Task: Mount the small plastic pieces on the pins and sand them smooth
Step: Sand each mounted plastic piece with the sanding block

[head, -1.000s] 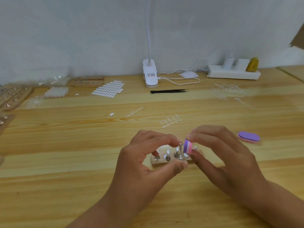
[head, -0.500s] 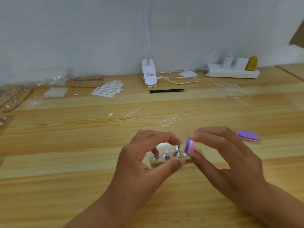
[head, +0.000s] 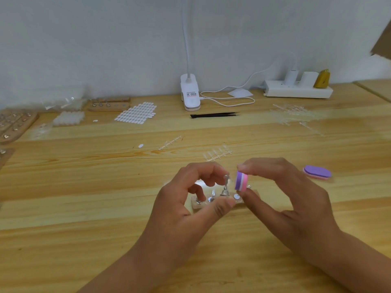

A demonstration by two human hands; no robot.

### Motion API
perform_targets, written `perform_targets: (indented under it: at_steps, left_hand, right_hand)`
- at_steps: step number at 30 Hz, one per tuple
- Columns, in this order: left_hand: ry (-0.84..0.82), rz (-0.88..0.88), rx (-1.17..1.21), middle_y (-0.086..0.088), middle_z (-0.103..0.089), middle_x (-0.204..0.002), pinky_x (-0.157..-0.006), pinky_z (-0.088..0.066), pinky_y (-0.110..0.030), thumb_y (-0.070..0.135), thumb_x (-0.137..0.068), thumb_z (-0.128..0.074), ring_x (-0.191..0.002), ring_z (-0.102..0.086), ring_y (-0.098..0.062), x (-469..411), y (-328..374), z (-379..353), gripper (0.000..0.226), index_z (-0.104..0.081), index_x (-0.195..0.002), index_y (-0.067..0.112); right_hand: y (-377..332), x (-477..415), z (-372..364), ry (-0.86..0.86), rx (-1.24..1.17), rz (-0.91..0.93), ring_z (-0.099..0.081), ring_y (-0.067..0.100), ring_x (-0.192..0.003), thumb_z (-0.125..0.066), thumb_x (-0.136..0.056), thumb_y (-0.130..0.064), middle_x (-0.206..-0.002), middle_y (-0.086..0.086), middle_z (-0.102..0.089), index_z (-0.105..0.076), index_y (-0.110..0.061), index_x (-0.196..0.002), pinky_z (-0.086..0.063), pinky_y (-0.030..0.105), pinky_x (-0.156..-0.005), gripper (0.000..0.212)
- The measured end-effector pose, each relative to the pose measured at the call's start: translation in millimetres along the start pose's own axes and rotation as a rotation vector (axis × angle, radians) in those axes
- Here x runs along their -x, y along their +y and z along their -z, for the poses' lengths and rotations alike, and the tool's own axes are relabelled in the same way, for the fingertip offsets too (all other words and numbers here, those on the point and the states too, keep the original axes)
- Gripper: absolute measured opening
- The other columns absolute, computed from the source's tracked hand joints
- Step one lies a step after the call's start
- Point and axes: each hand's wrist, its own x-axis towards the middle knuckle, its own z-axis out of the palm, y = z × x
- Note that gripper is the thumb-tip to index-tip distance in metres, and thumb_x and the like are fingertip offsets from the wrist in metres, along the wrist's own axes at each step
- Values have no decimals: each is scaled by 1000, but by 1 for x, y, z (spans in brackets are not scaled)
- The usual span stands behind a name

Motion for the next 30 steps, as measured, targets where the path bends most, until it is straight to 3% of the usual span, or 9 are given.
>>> perform_targets:
  at_steps: [6, 10, 15, 20, 24, 30]
  left_hand:
    - [18, -22, -52, 11, -67, -99, -73, -45, -17, 41, -71, -76, -82, -55, -11, 1, 1, 1, 27, -67, -97, 38]
    - [10, -55, -68, 11, -67, -99, -71, -44, -20, 41, -71, -76, -87, -56, -15, 0, 3, 0, 27, -69, -97, 36]
    - [13, -65, -74, 9, -68, -100, -70, -45, -21, 43, -71, -76, -87, -56, -17, 0, 3, 2, 28, -70, -98, 36]
    - [13, -58, -98, 13, -67, -97, -71, -44, -18, 43, -70, -76, -84, -54, -12, 0, 3, 0, 28, -70, -97, 37]
    - [37, -58, -92, 11, -68, -96, -71, -44, -18, 45, -69, -77, -83, -55, -15, 0, 3, 2, 31, -70, -97, 35]
    - [24, -76, -85, 13, -68, -95, -70, -45, -22, 42, -70, -76, -88, -56, -16, 1, 4, 2, 28, -71, -97, 35]
  right_hand:
    - [10, -1, -2, -6, 44, 16, -64, 6, -96, -69, -88, -16, -102, -6, -65, -70, -11, -103, -50, 17, -85, 17]
    - [5, 0, 1, 72, 11, 46, -63, 2, -98, -72, -87, -18, -103, -4, -67, -65, -21, -108, -45, 11, -88, 22]
    - [10, 1, -1, 33, 68, 80, -62, 6, -93, -68, -89, -14, -99, -3, -62, -70, -5, -104, -46, 12, -85, 18]
    - [8, 3, -1, 66, 60, 156, -62, 6, -101, -68, -93, -14, -103, -5, -63, -61, -11, -118, -45, 13, -91, 26]
    - [14, 2, -1, 33, 79, 92, -62, 6, -98, -67, -91, -13, -102, -3, -63, -66, -17, -113, -44, 11, -89, 23]
    - [12, 5, -3, 28, 70, 167, -60, 5, -102, -66, -95, -13, -109, -4, -60, -61, -13, -114, -46, 15, -90, 20]
